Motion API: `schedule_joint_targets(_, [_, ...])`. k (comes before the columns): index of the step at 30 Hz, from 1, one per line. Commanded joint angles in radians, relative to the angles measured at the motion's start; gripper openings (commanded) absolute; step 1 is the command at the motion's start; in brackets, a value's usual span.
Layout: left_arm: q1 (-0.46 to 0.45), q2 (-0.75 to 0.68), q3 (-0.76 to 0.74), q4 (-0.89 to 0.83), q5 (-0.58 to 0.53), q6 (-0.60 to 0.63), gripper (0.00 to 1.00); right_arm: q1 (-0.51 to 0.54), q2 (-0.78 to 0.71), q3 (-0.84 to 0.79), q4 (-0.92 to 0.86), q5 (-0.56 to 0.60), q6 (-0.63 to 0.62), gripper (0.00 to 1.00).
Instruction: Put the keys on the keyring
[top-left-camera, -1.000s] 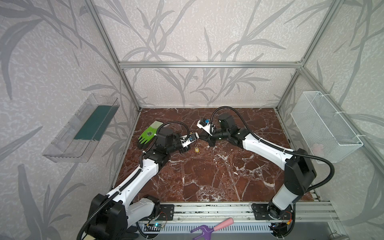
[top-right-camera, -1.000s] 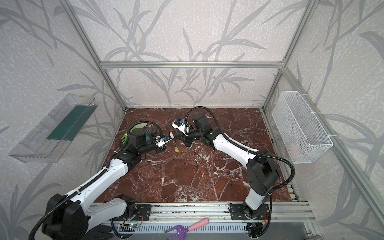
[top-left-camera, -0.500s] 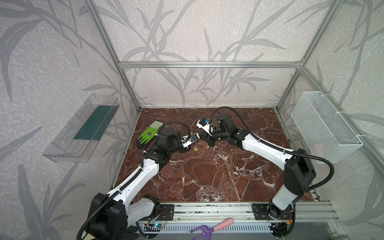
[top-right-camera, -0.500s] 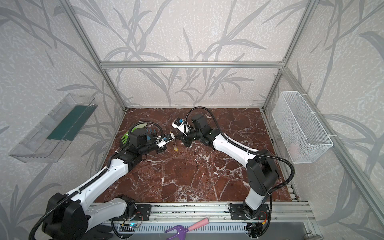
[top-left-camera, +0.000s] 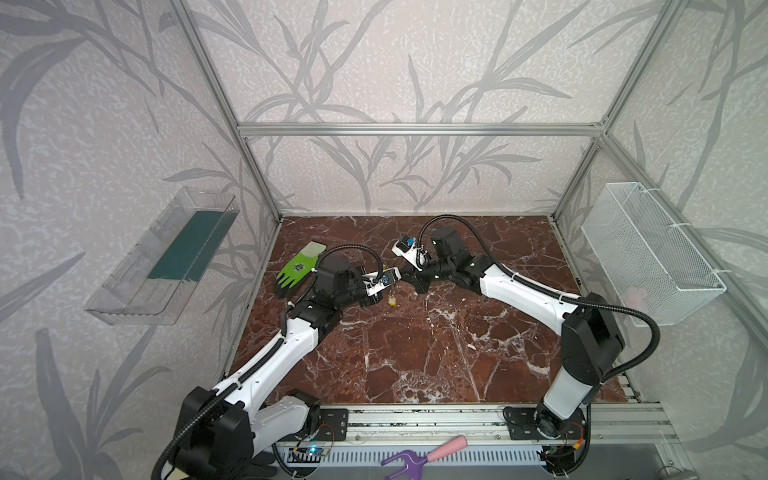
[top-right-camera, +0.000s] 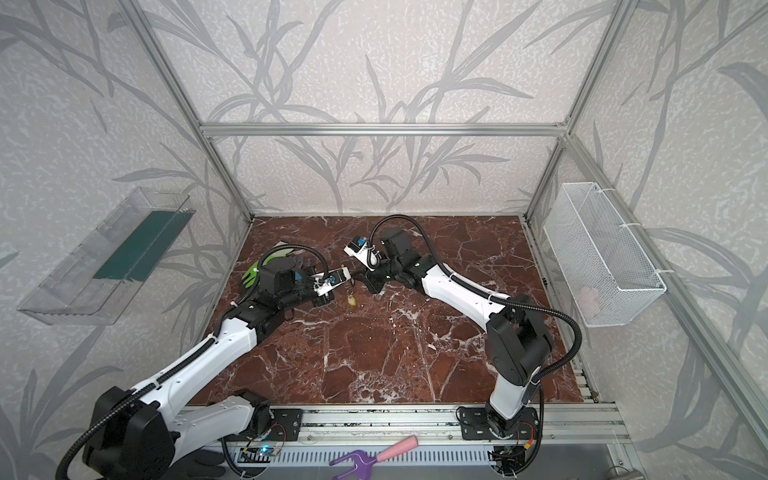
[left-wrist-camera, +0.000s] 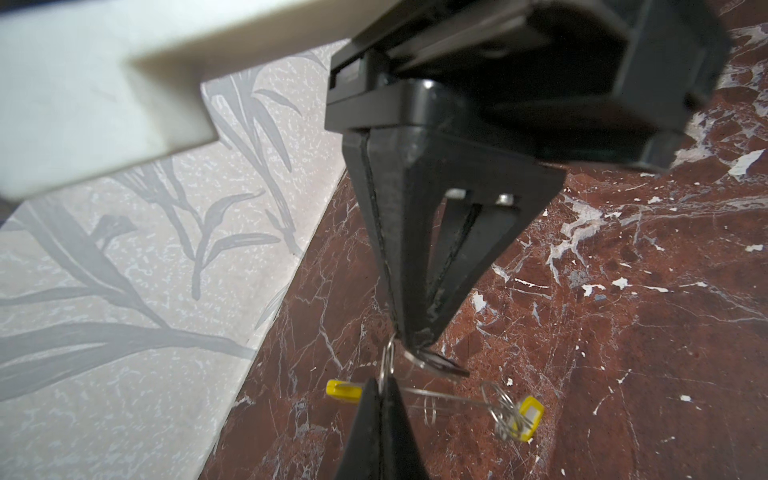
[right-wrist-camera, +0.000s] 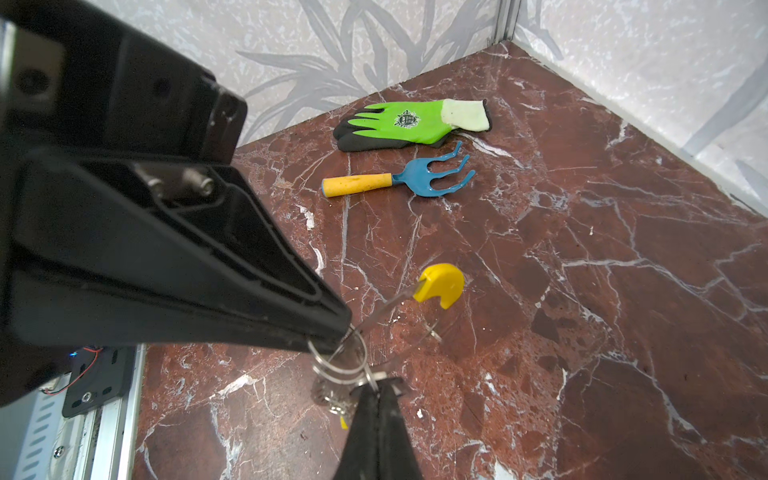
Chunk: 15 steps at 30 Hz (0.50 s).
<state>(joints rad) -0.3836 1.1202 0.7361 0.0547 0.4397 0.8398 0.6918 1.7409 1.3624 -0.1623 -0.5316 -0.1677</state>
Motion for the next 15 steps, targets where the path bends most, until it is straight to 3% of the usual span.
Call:
schedule_joint_targets(1, [-0.002, -0.029, -0.004, 0.023, 0.02, 0.022, 0.0, -0.01, -0.002, 0.016, -0.007, -0.004, 0.026, 0.0])
schedule_joint_targets(15, [-0.002, -0.034, -0.006, 0.049, 0.019, -0.006, 0.0, -0.024, -0.065, -0.097, 0.104, -0.027, 0.028, 0.0])
